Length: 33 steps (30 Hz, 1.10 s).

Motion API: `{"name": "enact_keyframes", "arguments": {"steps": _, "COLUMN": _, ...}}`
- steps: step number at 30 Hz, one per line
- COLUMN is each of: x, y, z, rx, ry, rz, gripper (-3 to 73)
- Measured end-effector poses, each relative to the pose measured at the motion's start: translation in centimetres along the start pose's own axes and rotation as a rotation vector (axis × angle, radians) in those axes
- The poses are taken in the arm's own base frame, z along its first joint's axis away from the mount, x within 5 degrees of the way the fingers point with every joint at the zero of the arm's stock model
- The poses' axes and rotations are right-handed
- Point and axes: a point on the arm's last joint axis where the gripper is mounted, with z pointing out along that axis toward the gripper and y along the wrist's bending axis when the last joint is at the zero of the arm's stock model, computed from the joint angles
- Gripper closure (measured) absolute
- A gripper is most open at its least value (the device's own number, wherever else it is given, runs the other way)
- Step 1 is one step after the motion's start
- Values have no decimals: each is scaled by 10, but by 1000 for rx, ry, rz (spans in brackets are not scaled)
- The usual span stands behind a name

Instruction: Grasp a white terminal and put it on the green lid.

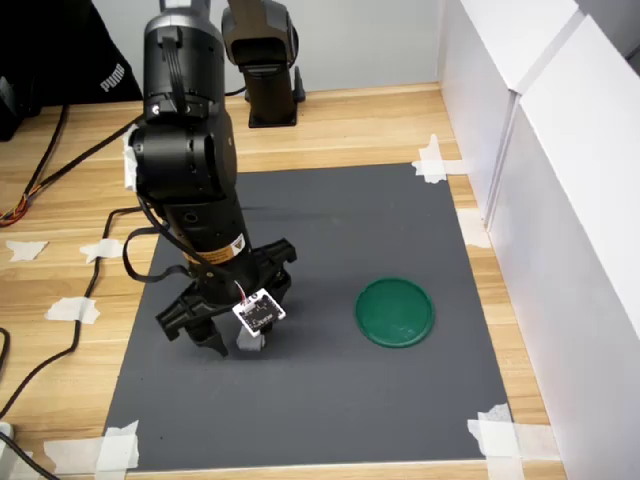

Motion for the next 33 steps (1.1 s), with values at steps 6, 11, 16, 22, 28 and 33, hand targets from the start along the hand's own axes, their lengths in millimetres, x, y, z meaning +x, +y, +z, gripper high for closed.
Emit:
{"name": "enact_keyframes", "arguments": {"steps": 6, "x": 0, "y": 0, "z": 1, "rx": 2, "ry": -2, "rz": 0, "gripper": -5}}
{"name": "enact_keyframes", "arguments": {"steps": 11, "x": -1, "y": -1, "z": 5, "rx": 5, "ry": -6, "rz": 0, "gripper": -5}}
{"name": "enact_keyframes", "arguments": {"steps": 16, "x": -1, "y": 0, "z": 8, "rx": 0, "ry": -2, "rz": 1, "gripper": -5}}
{"name": "enact_keyframes", "arguments": {"steps": 22, "x": -1, "y": 0, "z": 8, "rx": 0, "ry": -1, "rz": -6, "gripper": 72}}
{"name": "enact_keyframes", "arguments": {"steps": 28, "x": -2, "y": -1, "z": 8, "rx": 5, "ry": -10, "rz": -7, "gripper": 307}}
{"name": "enact_keyframes", "arguments": {"steps": 33, "x": -2, "y": -1, "z": 6, "rx": 9, "ry": -15, "rz": -7, "gripper": 330}}
